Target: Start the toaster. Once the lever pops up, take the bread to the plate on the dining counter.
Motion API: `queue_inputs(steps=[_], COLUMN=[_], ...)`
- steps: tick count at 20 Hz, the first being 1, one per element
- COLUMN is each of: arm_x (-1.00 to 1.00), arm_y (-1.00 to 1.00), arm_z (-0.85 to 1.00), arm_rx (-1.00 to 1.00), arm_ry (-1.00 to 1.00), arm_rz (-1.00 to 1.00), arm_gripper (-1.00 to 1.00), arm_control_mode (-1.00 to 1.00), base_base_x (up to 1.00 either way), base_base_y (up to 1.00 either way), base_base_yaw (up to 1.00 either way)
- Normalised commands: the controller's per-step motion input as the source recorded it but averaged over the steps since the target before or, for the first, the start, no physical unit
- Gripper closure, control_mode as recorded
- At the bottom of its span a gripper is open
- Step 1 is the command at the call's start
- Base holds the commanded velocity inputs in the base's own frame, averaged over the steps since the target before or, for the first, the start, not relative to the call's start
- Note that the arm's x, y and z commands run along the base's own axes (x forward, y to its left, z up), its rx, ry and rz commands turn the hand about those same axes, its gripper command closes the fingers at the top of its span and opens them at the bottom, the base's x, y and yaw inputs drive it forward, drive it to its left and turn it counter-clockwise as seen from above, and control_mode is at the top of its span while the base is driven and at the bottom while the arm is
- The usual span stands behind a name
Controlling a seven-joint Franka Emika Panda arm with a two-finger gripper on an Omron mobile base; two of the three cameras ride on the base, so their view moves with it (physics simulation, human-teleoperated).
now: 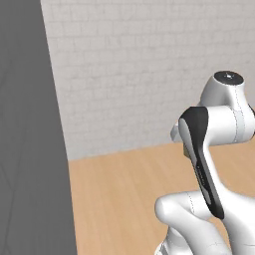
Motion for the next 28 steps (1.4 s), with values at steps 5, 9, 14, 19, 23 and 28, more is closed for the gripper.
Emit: queue_inputs(steps=[5,9,14,19,23,28], arm_x=[0.00,0.00,0.00,0.00,0.00,0.00], arm_y=[0.00,0.00,0.00,0.00,0.00,0.00], arm_z=[0.00,0.00,0.00,0.00,0.00,0.00], arm_rx=[0.00,0.00,0.00,0.00,0.00,0.00], arm_ry=[0.00,0.00,0.00,0.00,0.00,0.00], arm_rz=[0.00,0.00,0.00,0.00,0.00,0.00], arm_gripper=[1.00,1.00,1.00,1.00,1.00,1.00], arm_control_mode=[1.00,1.00,1.00,1.00,1.00,1.00], base_base_x=[1.00,1.00,0.82,0.52,0.39,0.38], base_base_y=[-0.07,-0.09,0.00,0.00,0.00,0.00], base_base_yaw=[-0.15,-0.39,-0.59,-0.71,-0.76,-0.76])
